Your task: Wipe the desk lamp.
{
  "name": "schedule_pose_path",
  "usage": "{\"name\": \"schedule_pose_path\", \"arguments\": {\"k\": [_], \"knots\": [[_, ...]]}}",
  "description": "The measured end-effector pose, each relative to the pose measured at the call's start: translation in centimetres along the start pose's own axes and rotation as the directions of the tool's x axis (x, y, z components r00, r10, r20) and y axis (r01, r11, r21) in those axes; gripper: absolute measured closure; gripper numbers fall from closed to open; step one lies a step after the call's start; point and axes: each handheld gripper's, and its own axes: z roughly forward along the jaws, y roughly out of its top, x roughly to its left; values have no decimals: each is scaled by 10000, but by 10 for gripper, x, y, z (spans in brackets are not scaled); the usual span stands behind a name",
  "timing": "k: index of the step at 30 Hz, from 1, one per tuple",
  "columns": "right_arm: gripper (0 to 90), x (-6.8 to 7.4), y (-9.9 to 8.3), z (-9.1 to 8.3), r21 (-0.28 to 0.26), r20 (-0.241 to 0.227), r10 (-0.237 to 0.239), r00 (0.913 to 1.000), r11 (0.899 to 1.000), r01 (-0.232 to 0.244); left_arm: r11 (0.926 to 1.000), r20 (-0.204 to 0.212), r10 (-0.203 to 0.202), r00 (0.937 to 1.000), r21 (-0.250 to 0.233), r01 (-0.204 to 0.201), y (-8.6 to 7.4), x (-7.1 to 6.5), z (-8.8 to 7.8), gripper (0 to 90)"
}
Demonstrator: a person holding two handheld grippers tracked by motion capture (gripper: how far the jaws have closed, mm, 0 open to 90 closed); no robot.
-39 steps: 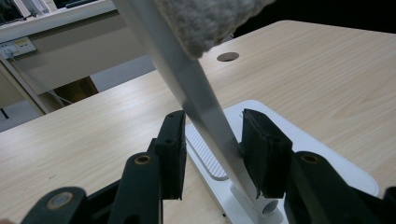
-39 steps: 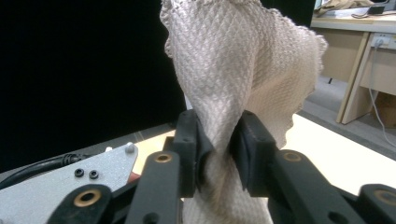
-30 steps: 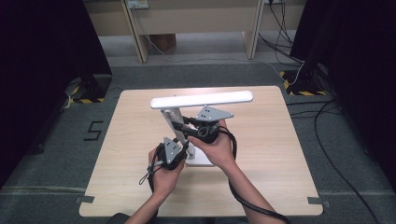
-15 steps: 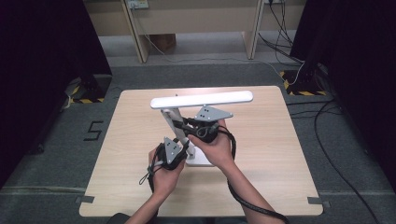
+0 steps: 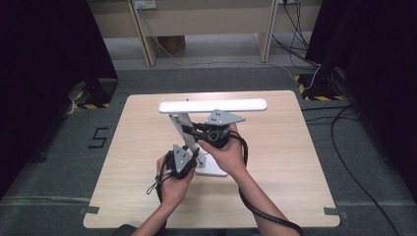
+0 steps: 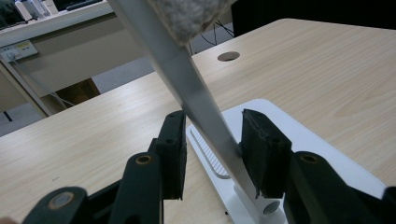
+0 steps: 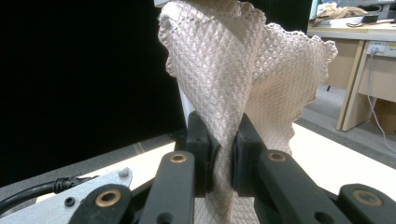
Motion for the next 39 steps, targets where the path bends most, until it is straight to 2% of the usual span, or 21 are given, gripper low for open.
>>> {"name": "schedule_pose_path", "arguments": {"k": [15,27,32,33,39], "knots": [[811,-1,-6,0,55,108,12,9999,10000,-13,9996,-104,263,9996,40,-263,-1,-2,-2,599],[811,-2,-10,-1,91,158,-85,9998,9999,84,9994,-70,339,9994,54,-338,0,-2,-4,584],[811,-1,-14,-1,221,117,98,9999,9997,-101,9994,-62,349,9994,27,-349,0,-3,-5,574],[811,-2,-15,-1,177,137,-43,9999,9998,40,9994,-55,349,9994,20,-348,0,-3,-5,573],[810,-2,-18,-1,255,130,51,9999,9997,-54,9992,-42,386,9992,31,-386,1,-2,-5,572]]}}
